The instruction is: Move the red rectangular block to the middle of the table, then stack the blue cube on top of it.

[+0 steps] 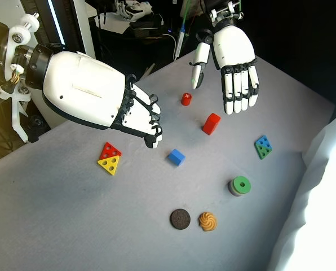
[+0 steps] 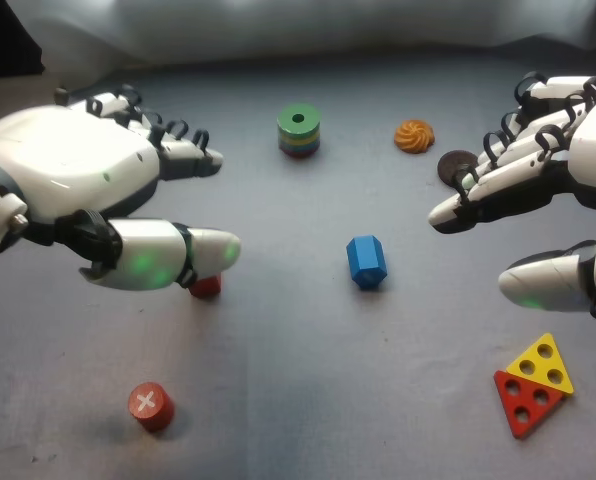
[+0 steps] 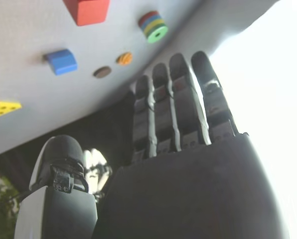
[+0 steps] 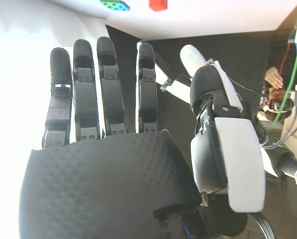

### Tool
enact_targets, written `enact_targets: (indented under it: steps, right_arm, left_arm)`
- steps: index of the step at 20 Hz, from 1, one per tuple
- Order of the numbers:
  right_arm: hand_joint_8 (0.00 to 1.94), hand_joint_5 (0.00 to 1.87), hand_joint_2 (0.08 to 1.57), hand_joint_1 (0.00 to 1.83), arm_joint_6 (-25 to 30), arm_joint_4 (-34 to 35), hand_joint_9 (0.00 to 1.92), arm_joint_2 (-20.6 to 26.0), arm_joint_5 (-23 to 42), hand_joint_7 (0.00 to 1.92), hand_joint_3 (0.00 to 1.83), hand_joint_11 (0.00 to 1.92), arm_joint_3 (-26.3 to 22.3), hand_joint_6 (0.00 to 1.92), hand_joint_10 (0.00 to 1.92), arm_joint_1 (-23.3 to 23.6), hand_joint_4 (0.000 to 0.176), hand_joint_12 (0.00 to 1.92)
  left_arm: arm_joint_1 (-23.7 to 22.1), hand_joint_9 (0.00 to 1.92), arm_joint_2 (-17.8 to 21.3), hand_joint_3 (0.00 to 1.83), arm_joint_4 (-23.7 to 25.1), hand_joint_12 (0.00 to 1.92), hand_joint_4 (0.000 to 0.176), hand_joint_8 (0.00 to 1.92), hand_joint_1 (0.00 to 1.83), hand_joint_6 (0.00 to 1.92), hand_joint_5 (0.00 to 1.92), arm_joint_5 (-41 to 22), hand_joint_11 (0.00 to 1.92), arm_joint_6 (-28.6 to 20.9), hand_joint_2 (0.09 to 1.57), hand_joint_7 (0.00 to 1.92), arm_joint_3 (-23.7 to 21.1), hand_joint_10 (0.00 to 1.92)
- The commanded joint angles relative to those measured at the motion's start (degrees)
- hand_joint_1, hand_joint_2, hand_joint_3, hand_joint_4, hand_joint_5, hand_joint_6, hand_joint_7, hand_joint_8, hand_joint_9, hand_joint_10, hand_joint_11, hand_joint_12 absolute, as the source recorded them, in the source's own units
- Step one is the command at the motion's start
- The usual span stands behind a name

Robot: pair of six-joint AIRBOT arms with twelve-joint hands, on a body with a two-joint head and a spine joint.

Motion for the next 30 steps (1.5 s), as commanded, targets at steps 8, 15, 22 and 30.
enact_targets:
  steps: [8,15,22,30]
  right_arm:
    - [0.00,0.48,1.28,0.23,0.05,0.45,0.42,0.57,5.58,0.48,0.00,0.00,-0.06,0.00,0.01,0.42,0.000,1.03]
    - [0.01,0.51,1.25,0.41,0.05,0.45,0.45,0.57,5.58,0.52,0.00,0.00,-0.06,0.01,0.01,0.42,0.000,1.07]
    - [0.01,0.54,1.24,0.44,0.05,0.45,0.46,0.57,5.58,0.54,0.00,0.00,-0.06,0.01,0.01,0.42,0.000,1.09]
    - [0.01,0.58,1.22,0.47,0.05,0.45,0.50,0.57,5.58,0.59,0.00,0.00,-0.06,0.01,0.02,0.42,0.000,1.17]
  left_arm:
    - [2.97,0.21,-4.71,0.00,3.03,0.48,0.000,0.00,0.15,0.00,0.32,-7.99,0.00,-4.55,1.04,0.26,4.48,0.00]
    - [5.07,0.22,-7.85,0.00,4.18,0.57,0.000,0.01,0.35,0.01,0.42,-9.06,0.00,-7.53,0.92,0.33,8.40,0.01]
    - [6.74,0.26,-10.27,0.01,4.27,0.62,0.000,0.01,0.54,0.01,0.44,-9.58,0.00,-9.07,0.99,0.36,11.43,0.01]
    - [9.23,0.29,-12.46,0.01,6.73,0.64,0.000,0.00,0.59,0.02,0.55,-10.41,0.00,-12.06,1.01,0.42,13.91,0.00]
